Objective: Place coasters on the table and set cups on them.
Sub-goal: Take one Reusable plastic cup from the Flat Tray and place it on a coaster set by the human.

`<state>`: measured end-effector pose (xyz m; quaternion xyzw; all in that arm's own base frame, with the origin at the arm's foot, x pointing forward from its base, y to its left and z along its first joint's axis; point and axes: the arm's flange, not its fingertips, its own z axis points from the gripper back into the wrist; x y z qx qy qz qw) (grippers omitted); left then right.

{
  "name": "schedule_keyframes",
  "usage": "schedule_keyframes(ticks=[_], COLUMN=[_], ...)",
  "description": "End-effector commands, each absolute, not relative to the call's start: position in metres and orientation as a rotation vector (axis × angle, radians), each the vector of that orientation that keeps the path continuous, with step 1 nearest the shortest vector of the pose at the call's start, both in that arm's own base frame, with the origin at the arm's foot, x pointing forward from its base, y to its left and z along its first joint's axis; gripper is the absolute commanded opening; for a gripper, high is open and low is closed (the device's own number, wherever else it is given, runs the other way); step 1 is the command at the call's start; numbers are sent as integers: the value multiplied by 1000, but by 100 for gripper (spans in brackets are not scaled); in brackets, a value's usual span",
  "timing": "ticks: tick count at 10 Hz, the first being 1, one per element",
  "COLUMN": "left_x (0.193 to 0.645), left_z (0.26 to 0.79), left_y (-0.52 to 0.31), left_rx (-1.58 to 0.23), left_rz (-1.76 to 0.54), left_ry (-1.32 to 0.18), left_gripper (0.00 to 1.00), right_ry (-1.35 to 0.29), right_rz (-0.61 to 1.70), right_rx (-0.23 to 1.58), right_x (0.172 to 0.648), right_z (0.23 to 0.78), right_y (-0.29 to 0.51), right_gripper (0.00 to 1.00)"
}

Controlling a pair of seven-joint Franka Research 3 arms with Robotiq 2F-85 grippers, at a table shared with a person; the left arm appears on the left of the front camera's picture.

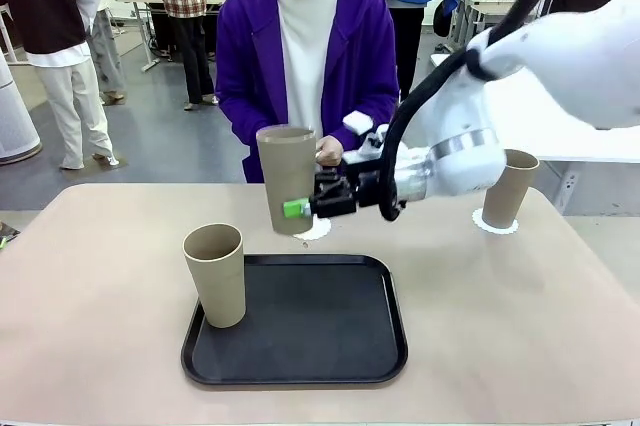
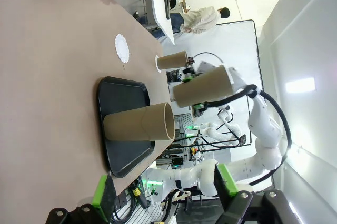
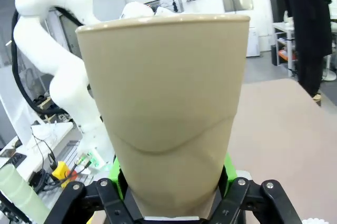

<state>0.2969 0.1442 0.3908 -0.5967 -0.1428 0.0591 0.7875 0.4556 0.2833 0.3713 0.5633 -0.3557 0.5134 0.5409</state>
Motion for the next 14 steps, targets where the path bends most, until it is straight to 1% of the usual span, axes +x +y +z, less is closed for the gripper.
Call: schedule_keyframes(ticks=[1, 2, 4, 5, 7, 8, 9, 10, 11, 12, 14], left_x=[296, 296, 296, 296, 296, 296, 296, 296, 296, 296, 296], left_z=[391, 391, 391, 391, 391, 391, 391, 391, 391, 391, 391], left_y=[144, 144, 144, 144, 144, 144, 144, 144, 144, 144, 144], left_rx=[-1297, -1297, -1297, -1297, -1297, -1297, -1297, -1297, -1297, -1297, -1297], left_rz=[117, 117, 117, 117, 117, 117, 117, 117, 117, 117, 117], left_ry=[-323, -323, -323, -323, -323, -323, -323, -323, -323, -323, -323], left_gripper=[100, 100, 100, 100, 100, 100, 100, 100, 100, 100, 100], right_ry=[-857, -861, -833, -872, -872, -868, -895, -890, -879, -890, -932], right_rz=[1175, 1181, 1177, 1201, 1201, 1200, 1208, 1242, 1252, 1244, 1241], right_rx=[1264, 1228, 1149, 1237, 1237, 1205, 1238, 1260, 1245, 1216, 1218], right_x=[445, 442, 436, 447, 447, 444, 468, 490, 506, 520, 552], right_z=[398, 411, 416, 421, 421, 422, 407, 390, 375, 361, 343], right_y=[280, 281, 285, 277, 277, 279, 270, 260, 253, 249, 245], right_gripper=[0, 0, 0, 0, 0, 81, 81, 81, 81, 81, 81])
